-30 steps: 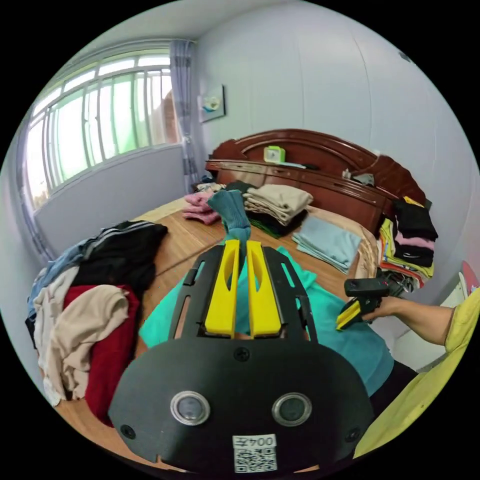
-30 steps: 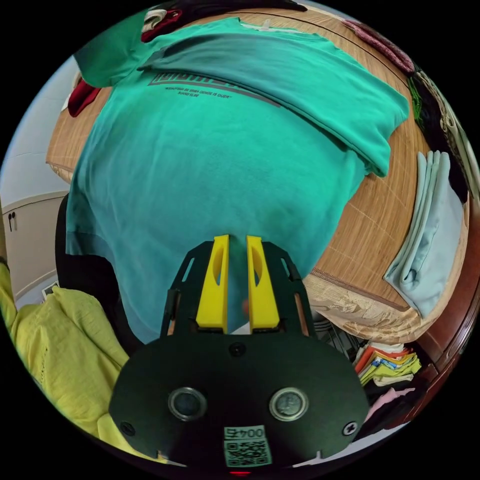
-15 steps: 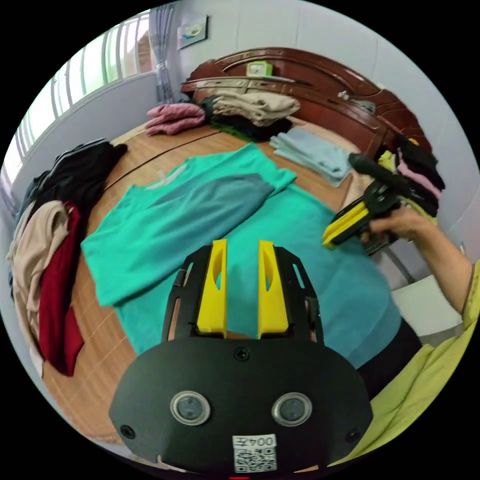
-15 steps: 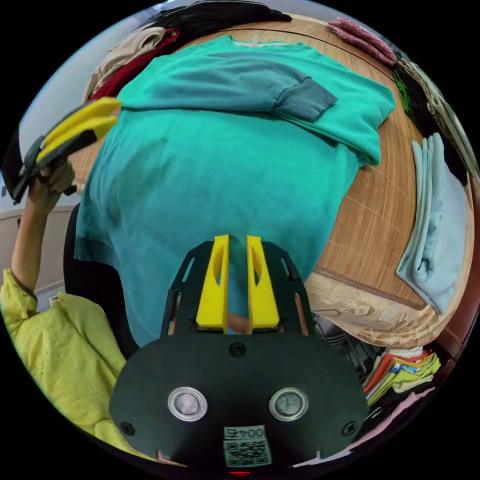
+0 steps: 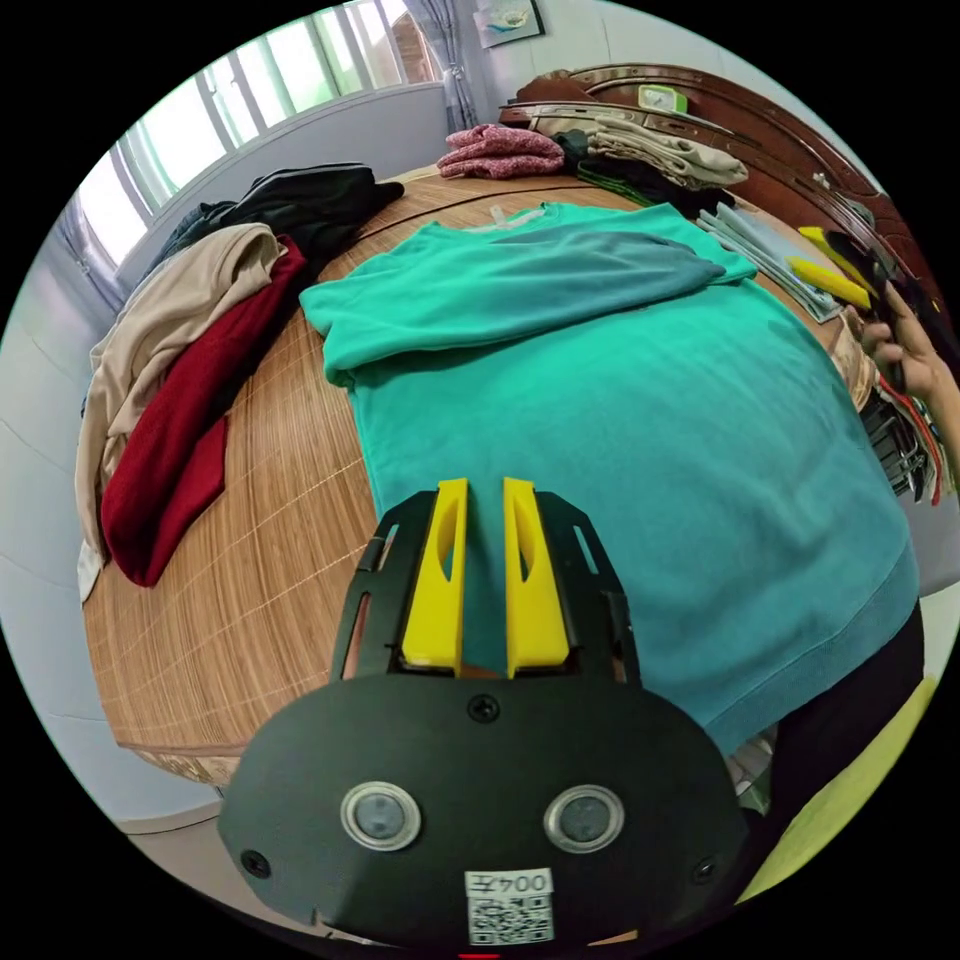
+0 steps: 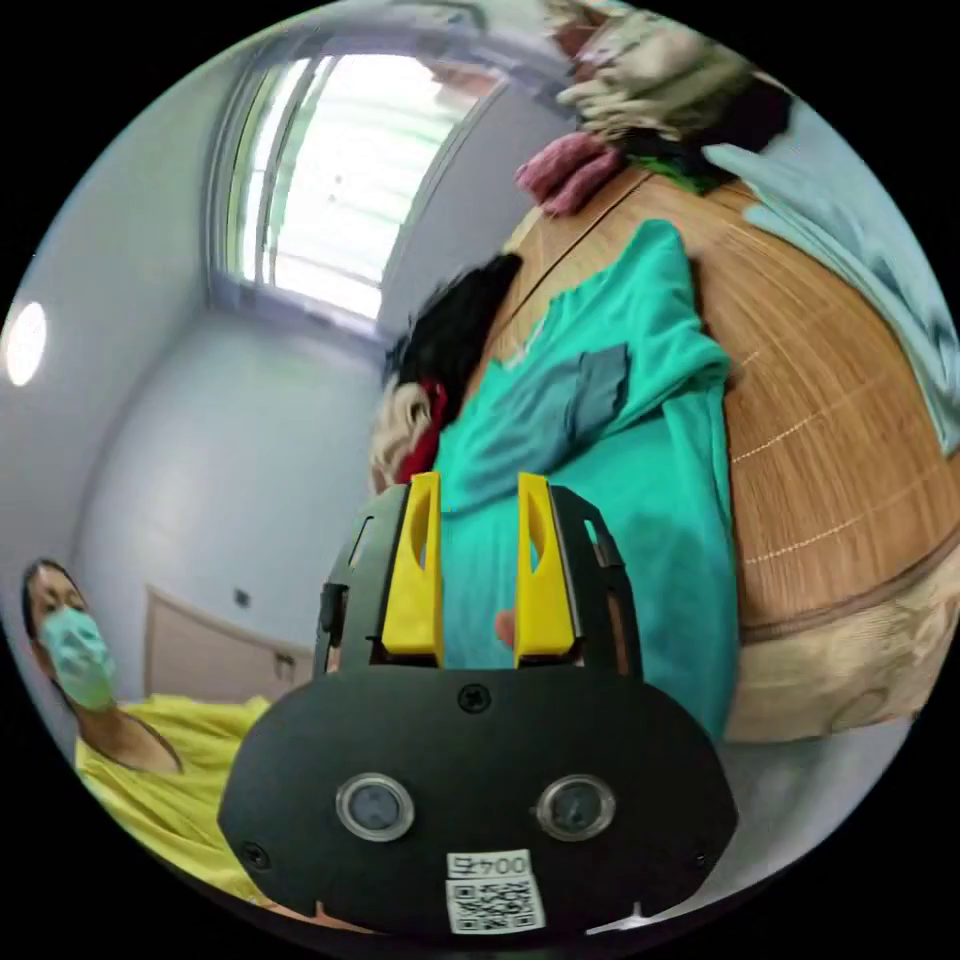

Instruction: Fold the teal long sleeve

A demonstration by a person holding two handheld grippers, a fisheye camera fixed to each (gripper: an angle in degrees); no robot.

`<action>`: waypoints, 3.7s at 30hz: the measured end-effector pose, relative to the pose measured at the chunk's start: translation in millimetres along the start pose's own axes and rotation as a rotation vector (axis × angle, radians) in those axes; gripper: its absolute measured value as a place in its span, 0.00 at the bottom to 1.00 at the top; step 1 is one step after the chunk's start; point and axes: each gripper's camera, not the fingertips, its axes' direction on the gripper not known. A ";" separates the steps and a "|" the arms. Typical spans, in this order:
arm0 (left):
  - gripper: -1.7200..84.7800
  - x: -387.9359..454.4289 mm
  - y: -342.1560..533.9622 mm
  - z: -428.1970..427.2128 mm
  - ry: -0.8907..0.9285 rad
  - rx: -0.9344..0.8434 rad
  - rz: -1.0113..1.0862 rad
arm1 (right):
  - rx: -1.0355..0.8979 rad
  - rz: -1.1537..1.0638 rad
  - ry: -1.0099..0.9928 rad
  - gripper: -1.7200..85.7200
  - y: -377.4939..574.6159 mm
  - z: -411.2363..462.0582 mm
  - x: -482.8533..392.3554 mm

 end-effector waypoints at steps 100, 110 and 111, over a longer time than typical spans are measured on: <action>0.11 -114.9 4.6 155.7 0.156 0.088 -0.122 | -0.621 -0.763 0.548 0.15 -213.7 763.2 -142.6; 0.11 -114.5 2.6 176.3 0.194 0.060 -0.144 | -0.744 -0.789 0.587 0.13 -241.9 896.8 -145.2; 0.11 -113.5 1.7 179.5 0.195 0.048 -0.145 | -0.757 -0.790 0.592 0.11 -241.7 899.2 -144.1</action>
